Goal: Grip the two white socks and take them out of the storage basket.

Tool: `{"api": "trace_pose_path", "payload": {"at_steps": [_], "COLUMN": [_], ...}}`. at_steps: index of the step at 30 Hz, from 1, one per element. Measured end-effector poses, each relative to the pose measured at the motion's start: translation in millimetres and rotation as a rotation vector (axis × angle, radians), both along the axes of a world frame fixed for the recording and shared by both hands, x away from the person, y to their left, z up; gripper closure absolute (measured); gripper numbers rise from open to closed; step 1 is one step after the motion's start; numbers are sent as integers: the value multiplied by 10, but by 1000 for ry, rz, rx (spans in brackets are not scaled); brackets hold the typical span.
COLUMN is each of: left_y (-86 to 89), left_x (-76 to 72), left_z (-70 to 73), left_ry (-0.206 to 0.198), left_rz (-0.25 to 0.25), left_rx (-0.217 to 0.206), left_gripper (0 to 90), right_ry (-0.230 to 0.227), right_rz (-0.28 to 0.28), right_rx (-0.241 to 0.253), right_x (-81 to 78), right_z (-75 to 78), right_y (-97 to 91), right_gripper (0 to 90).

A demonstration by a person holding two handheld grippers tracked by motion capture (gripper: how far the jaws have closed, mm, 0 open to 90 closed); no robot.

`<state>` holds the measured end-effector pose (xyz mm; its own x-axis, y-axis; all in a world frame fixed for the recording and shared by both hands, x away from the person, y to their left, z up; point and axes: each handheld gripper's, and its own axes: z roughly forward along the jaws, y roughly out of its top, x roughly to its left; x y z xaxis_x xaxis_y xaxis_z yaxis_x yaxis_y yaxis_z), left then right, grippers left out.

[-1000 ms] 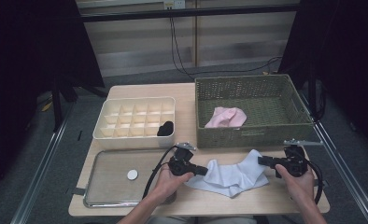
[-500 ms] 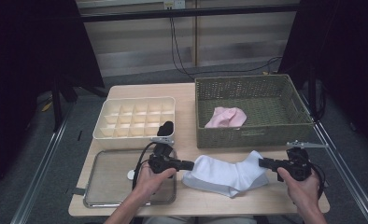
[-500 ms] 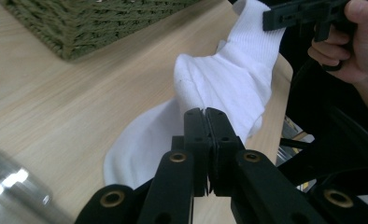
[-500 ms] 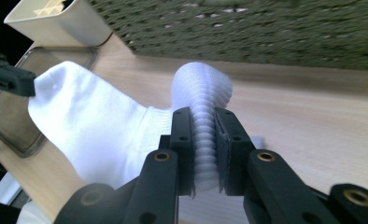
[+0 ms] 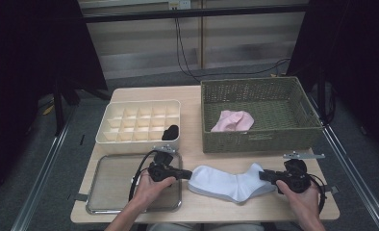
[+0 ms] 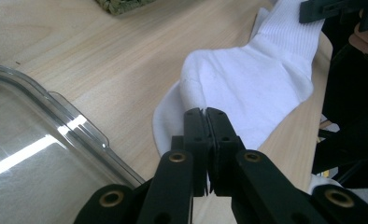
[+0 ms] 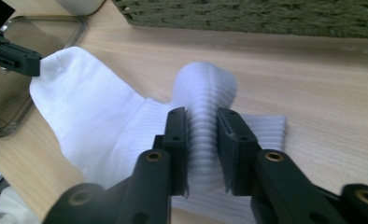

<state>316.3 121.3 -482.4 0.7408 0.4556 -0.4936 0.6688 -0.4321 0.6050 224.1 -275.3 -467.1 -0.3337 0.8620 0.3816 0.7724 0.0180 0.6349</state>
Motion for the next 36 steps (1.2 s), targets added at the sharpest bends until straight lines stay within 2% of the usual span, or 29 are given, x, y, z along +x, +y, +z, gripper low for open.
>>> {"api": "trace_pose_path", "payload": {"at_steps": [2, 3, 4, 7, 9, 12, 14, 18, 24, 25, 27, 31, 33, 36], "left_y": [-11, -21, -17, 3, 0, -5, -4, 4, 1, 4, -1, -10, -10, -4], "left_x": [1, -5, -2, 23, 23, 16, 9, 20, 11, 15, 16, 11, 11, 14], "left_z": [-8, -22, -33, -67, -73, -65, -62, -70, -72, -73, -76, -78, -78, -77], "left_ry": [-2, -14, -8, 5, 3, 3, 0, 4, 7, 6, 8, 9, 8, 11], "left_rz": [1, 1, 1, 0, 0, -2, -3, -3, -7, -8, -5, -8, -8, -10], "left_rx": [6, 29, 22, 24, 28, 26, 26, 17, 13, 15, 15, 12, 12, 12], "left_gripper": [878, 876, 876, 873, 872, 871, 870, 869, 867, 866, 866, 865, 865, 865], "right_ry": [3, 3, -4, -17, -13, 26, 52, 65, 31, 29, 33, 74, 69, 65], "right_rz": [-4, -5, -8, -23, -24, -30, -34, -26, 1, 7, 24, 40, 37, 36], "right_rx": [4, 18, 30, 50, 39, -22, -17, -12, 5, -8, 0, -35, -35, -57], "right_x": [9, 7, 4, 14, 38, 83, 103, 132, 121, 120, 127, 158, 162, 168], "right_z": [-16, -8, 2, 27, 3, -95, -140, -191, -168, -163, -168, -237, -244, -251], "right_y": [-24, -36, -53, -112, -137, -147, -170, -190, -181, -167, -151, -119, -113, -112], "right_gripper": [674, 646, 633, 651, 699, 719, 718, 661, 648, 652, 655, 649, 649, 768]}}
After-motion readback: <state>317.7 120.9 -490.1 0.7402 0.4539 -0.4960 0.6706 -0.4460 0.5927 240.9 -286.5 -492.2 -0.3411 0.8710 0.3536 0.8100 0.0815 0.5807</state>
